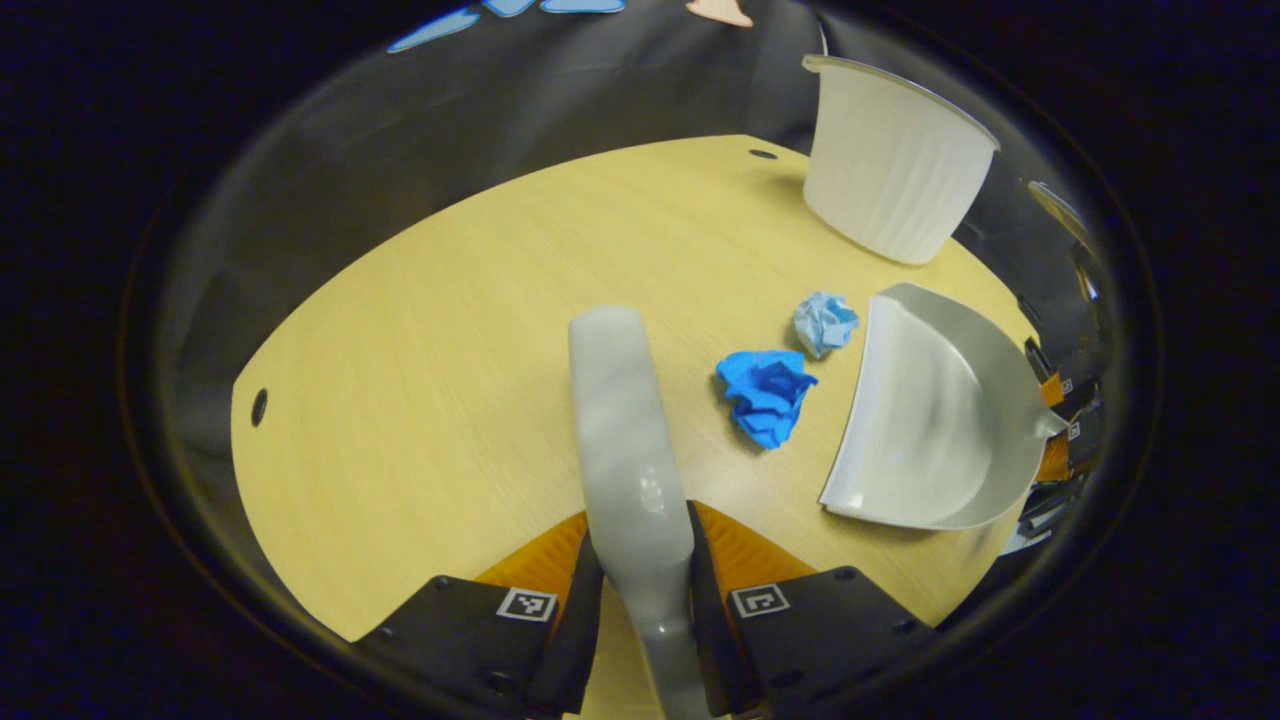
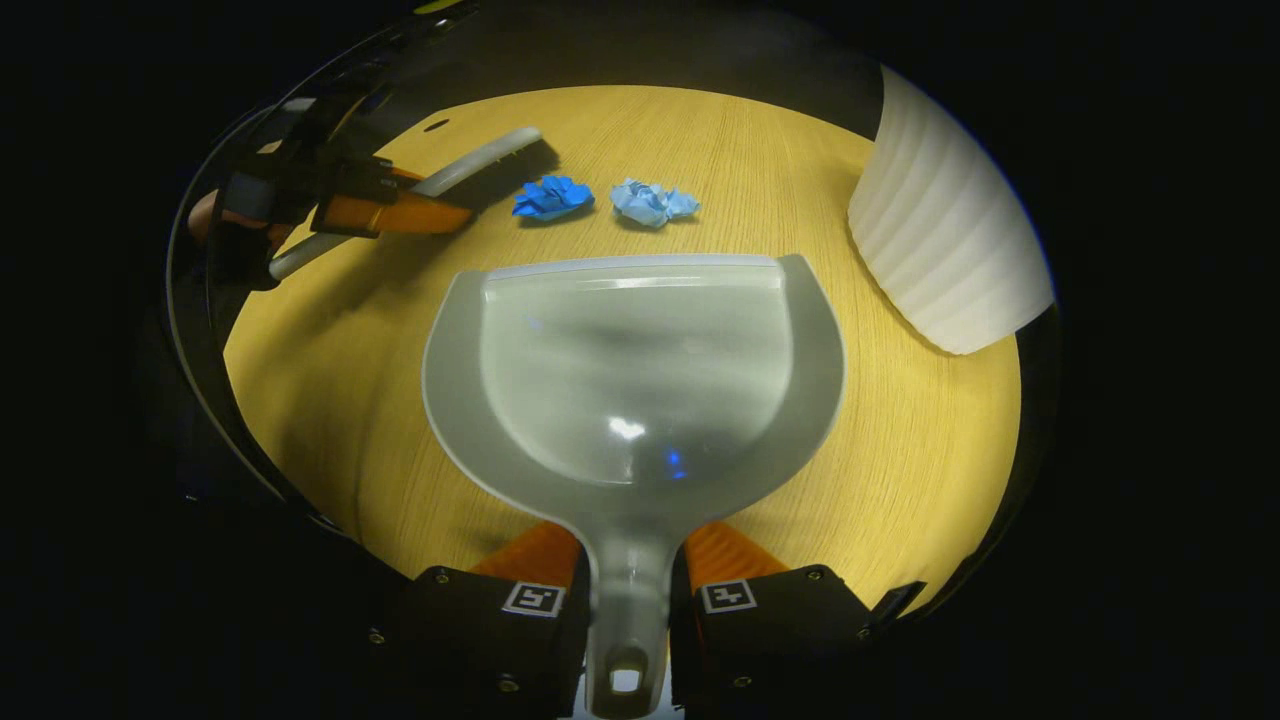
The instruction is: Pick up the small broom and dustpan from the desktop, sweep the trash into the dustpan with the broom, and then empty the trash into the garbage bin.
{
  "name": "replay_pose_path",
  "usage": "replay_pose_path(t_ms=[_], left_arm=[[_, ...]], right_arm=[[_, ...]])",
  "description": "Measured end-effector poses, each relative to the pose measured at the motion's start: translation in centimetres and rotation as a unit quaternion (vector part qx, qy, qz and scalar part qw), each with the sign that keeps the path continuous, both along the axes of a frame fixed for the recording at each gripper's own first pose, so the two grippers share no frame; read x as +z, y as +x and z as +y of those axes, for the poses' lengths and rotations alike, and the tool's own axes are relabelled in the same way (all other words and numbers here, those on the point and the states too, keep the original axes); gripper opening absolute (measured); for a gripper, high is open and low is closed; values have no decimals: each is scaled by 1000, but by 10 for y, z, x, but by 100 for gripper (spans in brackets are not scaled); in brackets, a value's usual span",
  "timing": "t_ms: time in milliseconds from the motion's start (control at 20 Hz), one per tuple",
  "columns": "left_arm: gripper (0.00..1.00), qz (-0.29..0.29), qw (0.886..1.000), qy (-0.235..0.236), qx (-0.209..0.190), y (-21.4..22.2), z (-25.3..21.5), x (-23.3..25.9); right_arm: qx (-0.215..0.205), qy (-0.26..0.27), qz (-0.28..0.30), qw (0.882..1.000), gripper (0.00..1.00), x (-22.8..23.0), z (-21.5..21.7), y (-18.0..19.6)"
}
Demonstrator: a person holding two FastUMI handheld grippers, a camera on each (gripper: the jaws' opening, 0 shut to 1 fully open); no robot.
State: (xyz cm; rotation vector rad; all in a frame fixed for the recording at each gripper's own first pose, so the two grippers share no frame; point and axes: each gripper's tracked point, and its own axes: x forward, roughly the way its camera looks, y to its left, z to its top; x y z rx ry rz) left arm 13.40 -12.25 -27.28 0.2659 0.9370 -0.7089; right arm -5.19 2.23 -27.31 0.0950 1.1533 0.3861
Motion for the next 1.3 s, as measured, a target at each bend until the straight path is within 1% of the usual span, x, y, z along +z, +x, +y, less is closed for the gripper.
replay_pose_path(t_ms=[50,100,300,350,500,550,700,750,850,900,1000,1050,1100,1150,1200,1300], left_arm=[[51,1,1000,-3,-11,4,-10,2],[49,5,1000,-10,-28,8,-26,5],[49,22,997,-23,-69,5,-61,12],[51,27,995,-27,-91,-1,-75,14],[47,40,988,-42,-141,-18,-97,24],[49,44,984,-48,-165,-24,-103,31],[49,51,973,-53,-220,-40,-119,43],[47,55,970,-56,-228,-43,-121,47],[48,67,967,-69,-235,-53,-128,60],[48,71,967,-72,-233,-62,-132,59],[49,76,969,-75,-224,-65,-132,60],[51,76,971,-78,-213,-64,-131,62],[49,75,973,-82,-203,-63,-129,65],[49,74,975,-86,-193,-63,-126,67],[51,71,977,-88,-181,-61,-122,69],[49,62,981,-94,-159,-59,-114,73]], right_arm=[[2,0,1,1000,35,1,-1,1],[4,2,3,1000,35,1,-1,1],[11,10,8,1000,35,3,1,0],[14,11,6,1000,35,1,1,1],[25,11,0,1000,35,0,0,0],[29,11,-4,1000,35,2,1,1],[38,10,-14,999,35,6,4,0],[39,11,-19,999,35,5,5,-1],[37,13,-24,999,35,7,5,0],[34,15,-27,999,35,5,4,-1],[27,16,-29,999,35,3,2,-3],[20,16,-30,999,35,1,1,-2],[14,17,-31,999,35,0,0,-2],[8,17,-31,999,35,0,-2,-2],[2,17,-31,999,35,2,-2,-2],[-5,11,-39,999,35,7,-5,2]])
